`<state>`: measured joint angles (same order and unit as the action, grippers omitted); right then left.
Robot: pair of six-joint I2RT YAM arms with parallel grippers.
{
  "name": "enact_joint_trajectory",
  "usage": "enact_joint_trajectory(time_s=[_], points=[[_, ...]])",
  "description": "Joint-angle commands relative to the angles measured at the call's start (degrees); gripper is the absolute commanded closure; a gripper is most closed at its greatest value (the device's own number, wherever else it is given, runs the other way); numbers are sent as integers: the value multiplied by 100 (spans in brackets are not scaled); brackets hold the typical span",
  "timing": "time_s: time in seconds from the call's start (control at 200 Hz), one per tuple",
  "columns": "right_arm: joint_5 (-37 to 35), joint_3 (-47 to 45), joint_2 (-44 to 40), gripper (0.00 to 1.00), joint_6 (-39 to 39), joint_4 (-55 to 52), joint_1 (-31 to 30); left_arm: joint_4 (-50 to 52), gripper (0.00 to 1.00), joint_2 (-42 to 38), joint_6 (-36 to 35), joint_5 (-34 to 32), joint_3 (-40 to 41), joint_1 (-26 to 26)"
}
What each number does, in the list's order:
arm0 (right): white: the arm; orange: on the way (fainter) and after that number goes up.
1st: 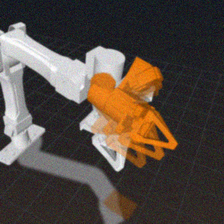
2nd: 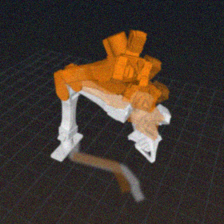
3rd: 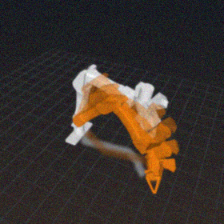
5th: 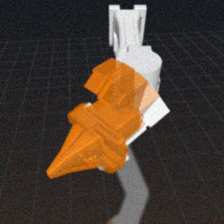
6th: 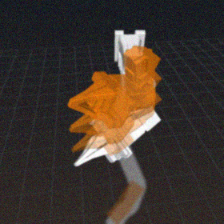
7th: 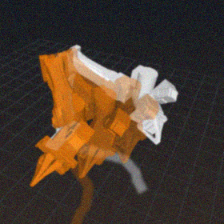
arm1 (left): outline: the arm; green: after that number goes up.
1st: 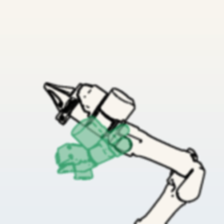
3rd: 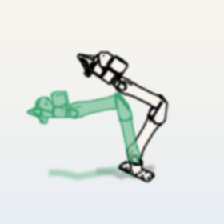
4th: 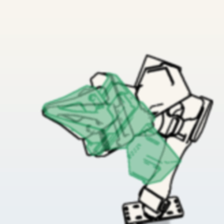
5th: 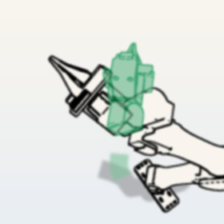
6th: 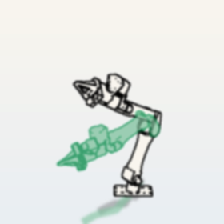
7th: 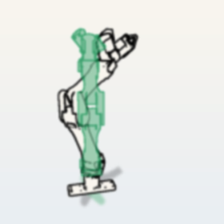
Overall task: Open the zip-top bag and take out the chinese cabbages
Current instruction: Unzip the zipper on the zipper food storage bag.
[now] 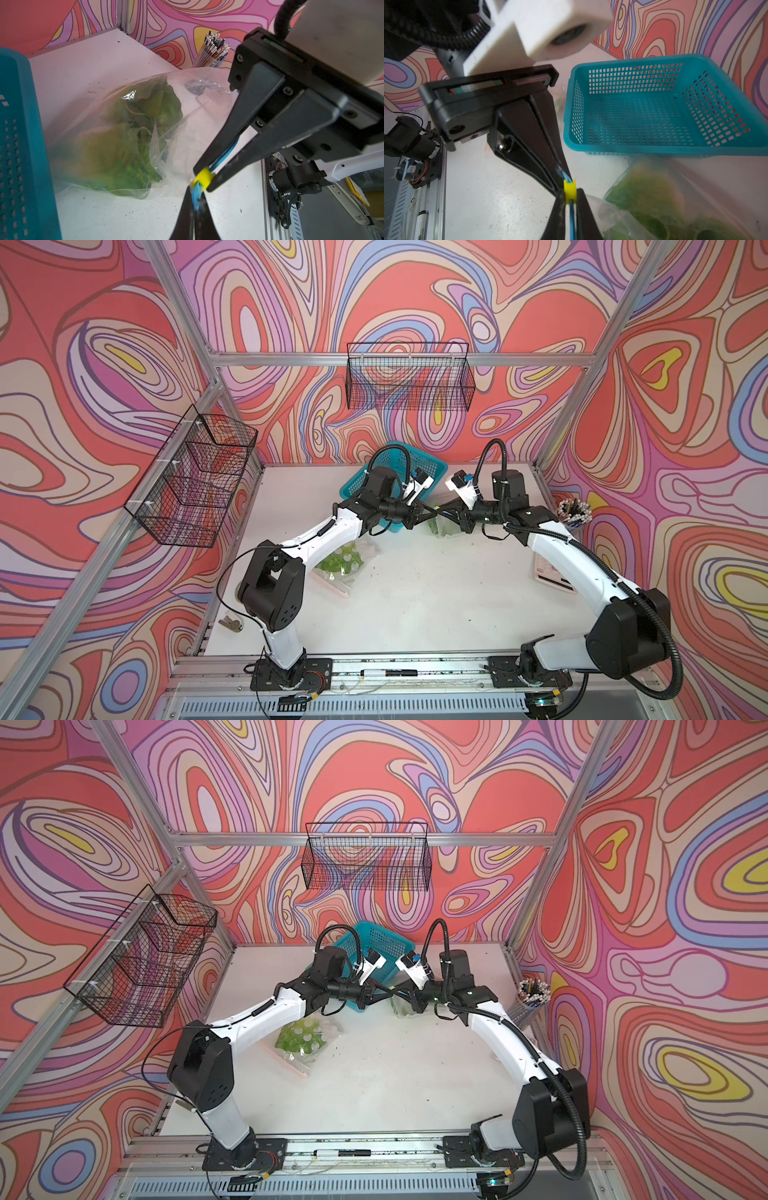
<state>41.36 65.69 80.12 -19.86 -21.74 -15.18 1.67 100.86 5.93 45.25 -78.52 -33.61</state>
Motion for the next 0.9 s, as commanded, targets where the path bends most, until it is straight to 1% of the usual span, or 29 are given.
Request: enact_joint_trajectory(time_s=[0.0,0.195,0.691,0.796,0.896], points=[[-279,64,-59,97,-225,-98,13,-344,100,-231,120,-79,162,63],[-656,141,-119,98,-449,-466,15,-826,100,-335,441,-16,449,187],[-1414,297,-305,99,-985,-1243,24,-889,100,-492,426,-6,643,301],[-1350,248,-340,100,-903,-1179,21,-893,100,-516,442,2,667,311],[-1025,140,-387,100,-628,-818,24,-884,100,-479,556,69,643,270]])
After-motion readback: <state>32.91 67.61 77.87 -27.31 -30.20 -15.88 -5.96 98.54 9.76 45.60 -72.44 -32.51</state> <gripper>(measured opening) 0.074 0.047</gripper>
